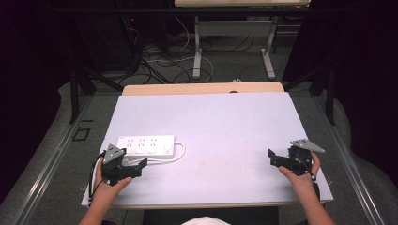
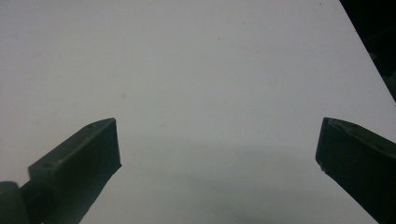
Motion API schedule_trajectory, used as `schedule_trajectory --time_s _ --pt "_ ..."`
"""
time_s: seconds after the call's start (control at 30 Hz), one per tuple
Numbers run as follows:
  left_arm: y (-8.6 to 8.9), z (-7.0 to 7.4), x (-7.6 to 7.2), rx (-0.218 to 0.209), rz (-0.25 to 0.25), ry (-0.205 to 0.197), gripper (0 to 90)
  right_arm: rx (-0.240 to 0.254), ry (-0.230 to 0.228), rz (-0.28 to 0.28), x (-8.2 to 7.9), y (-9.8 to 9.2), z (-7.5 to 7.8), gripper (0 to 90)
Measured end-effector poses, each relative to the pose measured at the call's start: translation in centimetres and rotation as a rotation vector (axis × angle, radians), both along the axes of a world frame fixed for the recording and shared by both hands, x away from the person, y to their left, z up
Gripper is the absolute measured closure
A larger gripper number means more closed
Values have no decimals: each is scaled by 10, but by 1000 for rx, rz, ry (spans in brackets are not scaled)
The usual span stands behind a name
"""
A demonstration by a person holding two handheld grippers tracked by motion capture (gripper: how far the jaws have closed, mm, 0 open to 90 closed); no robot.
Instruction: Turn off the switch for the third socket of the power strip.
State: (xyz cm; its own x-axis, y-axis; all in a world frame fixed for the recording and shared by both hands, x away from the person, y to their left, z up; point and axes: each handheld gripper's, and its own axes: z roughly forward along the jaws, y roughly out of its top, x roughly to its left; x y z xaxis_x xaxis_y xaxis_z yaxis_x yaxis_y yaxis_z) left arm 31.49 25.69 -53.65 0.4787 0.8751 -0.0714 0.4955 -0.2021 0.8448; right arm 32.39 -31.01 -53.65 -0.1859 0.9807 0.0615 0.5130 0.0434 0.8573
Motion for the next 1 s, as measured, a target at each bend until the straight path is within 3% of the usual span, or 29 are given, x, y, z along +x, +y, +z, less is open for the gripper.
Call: schedule_trajectory --time_s 0.27,0.4,1.0 --pt "-1 0 -1 -9 -23 8 38 -3 -11 27 -3 8 0 0" --pt "-2 2 -2 8 -28 -3 38 -1 -9 41 -2 12 -1 0" --pt "0 17 -2 -6 4 -21 62 6 -9 60 -2 16 -1 0"
